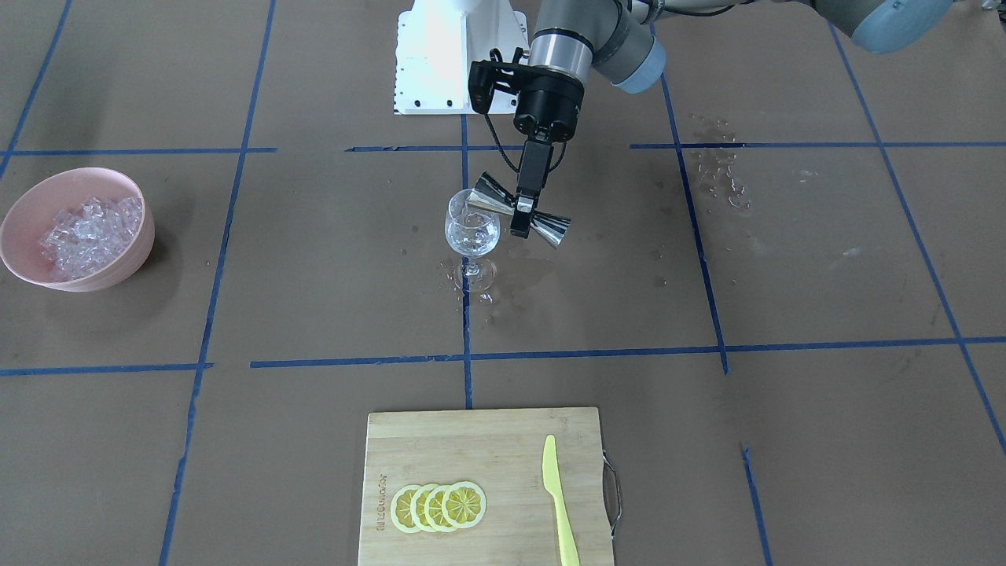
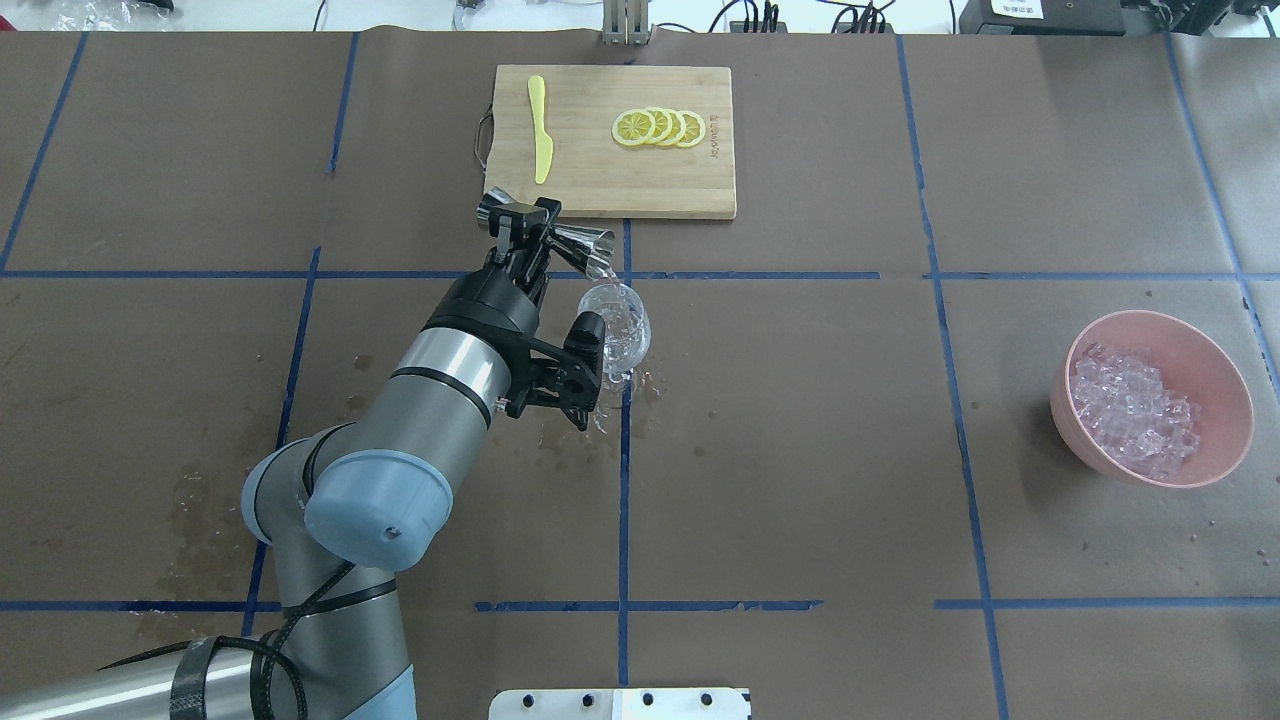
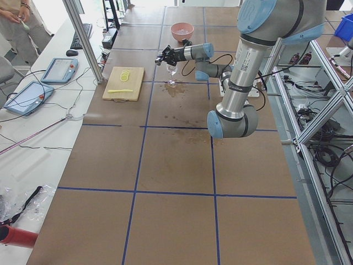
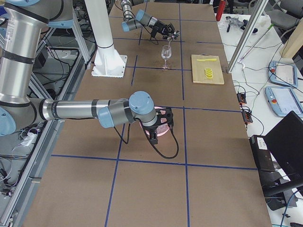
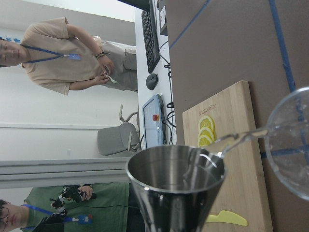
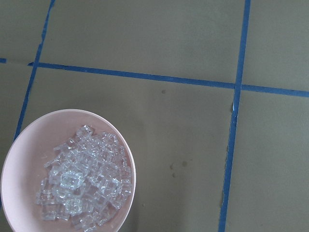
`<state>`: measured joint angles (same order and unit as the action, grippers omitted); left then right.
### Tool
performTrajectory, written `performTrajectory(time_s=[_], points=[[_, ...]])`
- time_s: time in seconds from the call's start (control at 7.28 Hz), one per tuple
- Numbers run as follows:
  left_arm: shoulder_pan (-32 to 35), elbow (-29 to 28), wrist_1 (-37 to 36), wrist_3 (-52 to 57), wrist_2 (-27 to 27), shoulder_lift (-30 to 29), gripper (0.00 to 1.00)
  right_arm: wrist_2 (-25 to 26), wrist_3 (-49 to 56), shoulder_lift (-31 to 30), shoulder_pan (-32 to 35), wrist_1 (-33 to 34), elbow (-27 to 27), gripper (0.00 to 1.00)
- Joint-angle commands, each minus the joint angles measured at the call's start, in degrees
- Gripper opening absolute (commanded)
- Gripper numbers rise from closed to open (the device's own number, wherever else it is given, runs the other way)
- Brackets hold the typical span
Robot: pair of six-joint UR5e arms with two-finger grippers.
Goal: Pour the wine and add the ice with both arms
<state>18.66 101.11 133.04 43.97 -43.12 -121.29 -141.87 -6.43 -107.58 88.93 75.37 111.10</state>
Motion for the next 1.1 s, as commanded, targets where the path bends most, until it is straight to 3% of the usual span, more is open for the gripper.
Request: performTrajectory(time_s=[0.0,0.55,0.69,0.96], points=[[0.0,-0.2,-0.2,4.5,0.2,-0.2,0.0,-0.1,0.0,-0.2,0.2,0.0,0.2,1.0],[0.0,0.0,3.0,10.6,0.2,-0.2,0.0,-0.1,-0.1,-0.2,0.5,0.0,0.2,1.0],[1.0,0.0,10.7,5.5,0.1,0.5,0.0,-0.1,-0.1,-0.2,0.6,0.0,0.0,1.0],[1.9,0.1,13.0,-12.8,-0.1,4.9,0.0,0.0,0.0,-0.2,0.6,0.0,-0.1,1.0]])
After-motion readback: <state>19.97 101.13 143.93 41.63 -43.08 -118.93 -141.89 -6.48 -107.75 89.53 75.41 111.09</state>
